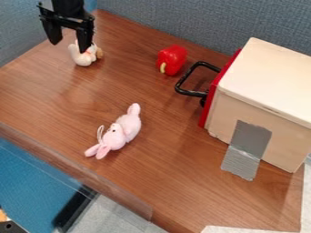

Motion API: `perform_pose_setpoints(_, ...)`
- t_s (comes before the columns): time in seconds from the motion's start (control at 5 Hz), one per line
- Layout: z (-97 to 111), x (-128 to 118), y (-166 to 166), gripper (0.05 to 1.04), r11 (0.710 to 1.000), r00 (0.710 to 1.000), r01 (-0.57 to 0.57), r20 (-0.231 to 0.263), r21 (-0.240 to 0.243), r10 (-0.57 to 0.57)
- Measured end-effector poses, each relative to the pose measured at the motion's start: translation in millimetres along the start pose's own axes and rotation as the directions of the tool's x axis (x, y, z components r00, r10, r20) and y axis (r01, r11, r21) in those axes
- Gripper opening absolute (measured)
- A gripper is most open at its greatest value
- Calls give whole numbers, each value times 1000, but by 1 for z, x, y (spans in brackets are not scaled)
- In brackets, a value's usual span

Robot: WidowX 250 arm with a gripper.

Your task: Move the doll from left side of the table to right side below the drawer

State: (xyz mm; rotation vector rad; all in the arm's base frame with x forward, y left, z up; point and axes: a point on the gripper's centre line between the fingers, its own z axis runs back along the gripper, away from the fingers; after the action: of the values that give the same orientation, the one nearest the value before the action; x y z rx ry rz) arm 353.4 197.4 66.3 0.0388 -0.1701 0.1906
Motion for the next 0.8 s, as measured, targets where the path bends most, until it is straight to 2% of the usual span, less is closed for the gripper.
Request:
perform_pose_setpoints(0.4,-12,31,8,1001,999,1000,-3,1,50,3)
perform_pose_setpoints(0.6,-29,33,-1,1001,999,1000,1,-28,48,0)
perform_pose_setpoints(0.8,-44,19,-8,1001,999,997,-30,-71,25,32)
